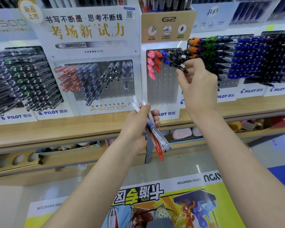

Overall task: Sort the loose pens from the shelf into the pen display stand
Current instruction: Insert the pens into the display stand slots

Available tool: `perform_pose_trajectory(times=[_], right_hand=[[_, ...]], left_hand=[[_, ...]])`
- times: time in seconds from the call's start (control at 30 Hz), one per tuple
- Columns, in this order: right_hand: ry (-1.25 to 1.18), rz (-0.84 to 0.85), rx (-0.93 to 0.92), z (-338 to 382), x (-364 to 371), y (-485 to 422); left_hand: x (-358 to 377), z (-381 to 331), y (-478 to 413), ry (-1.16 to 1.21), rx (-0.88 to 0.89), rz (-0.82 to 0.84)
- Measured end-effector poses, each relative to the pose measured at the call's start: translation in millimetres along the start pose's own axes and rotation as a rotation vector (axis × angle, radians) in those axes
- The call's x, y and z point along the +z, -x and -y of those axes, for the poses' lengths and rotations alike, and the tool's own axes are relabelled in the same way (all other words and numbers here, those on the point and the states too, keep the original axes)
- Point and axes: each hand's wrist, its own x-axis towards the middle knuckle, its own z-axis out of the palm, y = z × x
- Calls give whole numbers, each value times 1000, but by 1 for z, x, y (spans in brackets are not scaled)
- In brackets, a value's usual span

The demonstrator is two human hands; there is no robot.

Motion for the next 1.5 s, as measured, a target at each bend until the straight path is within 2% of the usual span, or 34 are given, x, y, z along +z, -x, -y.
perform_pose_trajectory(times=[0.47,0.77,1.03,1.17,1.23,1.33,1.5], right_hand=[[-7,-37,-61,-13,18,-9],[-100,-44,94,-9,21,-10],[-155,137,163,10,4,34],[-244,623,307,23,5,67],[-318,763,346,31,6,79],[-354,818,282,42,10,89],[-311,748,298,54,22,98]], left_hand=[[-1,-7,-6,-13,-14,10],[0,-4,-9,-16,16,-10],[-5,5,-7,34,105,-5],[-18,5,-8,32,139,-49],[-25,5,-7,23,166,-73],[-35,3,-6,68,235,-95],[-48,-5,2,26,200,-117]])
